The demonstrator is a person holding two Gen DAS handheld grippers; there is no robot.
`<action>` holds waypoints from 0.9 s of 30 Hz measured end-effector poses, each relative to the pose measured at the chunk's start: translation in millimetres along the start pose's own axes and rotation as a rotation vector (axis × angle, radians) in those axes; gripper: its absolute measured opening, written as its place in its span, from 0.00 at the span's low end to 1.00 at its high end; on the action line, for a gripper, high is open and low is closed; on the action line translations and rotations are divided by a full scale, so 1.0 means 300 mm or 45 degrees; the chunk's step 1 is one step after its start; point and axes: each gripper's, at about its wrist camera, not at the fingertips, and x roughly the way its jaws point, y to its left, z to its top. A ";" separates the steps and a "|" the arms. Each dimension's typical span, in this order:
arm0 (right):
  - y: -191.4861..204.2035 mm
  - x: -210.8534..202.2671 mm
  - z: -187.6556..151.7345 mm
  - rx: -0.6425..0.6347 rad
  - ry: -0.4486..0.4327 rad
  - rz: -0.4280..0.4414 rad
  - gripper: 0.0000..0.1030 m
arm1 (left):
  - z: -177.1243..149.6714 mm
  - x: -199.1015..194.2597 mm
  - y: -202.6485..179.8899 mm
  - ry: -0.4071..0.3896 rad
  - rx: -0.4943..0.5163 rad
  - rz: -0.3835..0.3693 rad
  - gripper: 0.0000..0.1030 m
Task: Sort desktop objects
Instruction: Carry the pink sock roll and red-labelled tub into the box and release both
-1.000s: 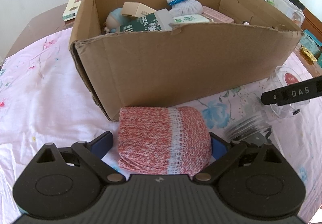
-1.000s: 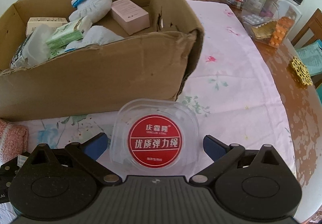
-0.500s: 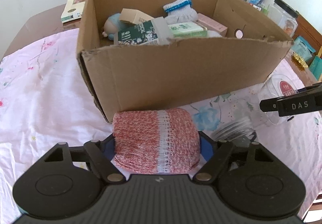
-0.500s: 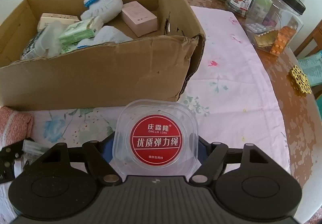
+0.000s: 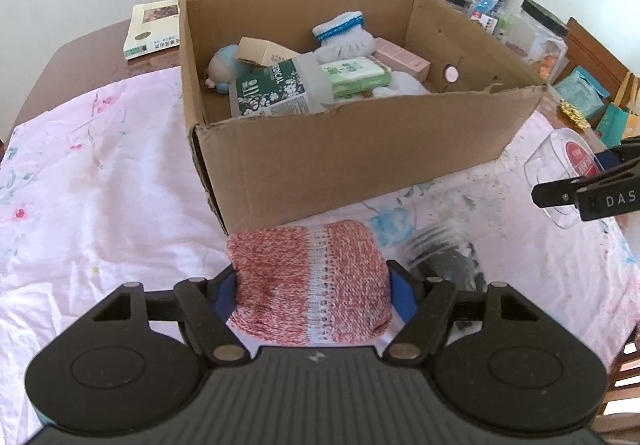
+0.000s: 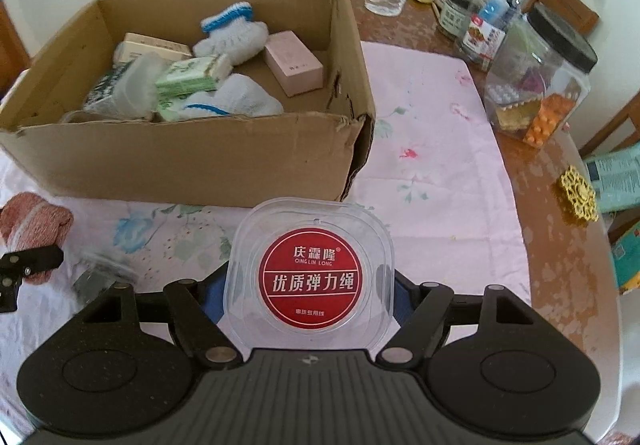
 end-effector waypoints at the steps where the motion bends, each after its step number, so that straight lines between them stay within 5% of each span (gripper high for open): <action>1: 0.004 -0.014 -0.002 -0.021 -0.002 0.006 0.77 | 0.000 -0.009 -0.001 0.005 -0.002 -0.007 0.71; 10: 0.046 -0.106 -0.020 -0.212 -0.026 0.018 0.77 | 0.001 -0.094 -0.066 0.020 0.083 -0.033 0.71; 27: 0.046 -0.257 0.051 -0.323 -0.145 0.088 0.77 | 0.178 -0.248 -0.169 -0.134 0.205 -0.077 0.71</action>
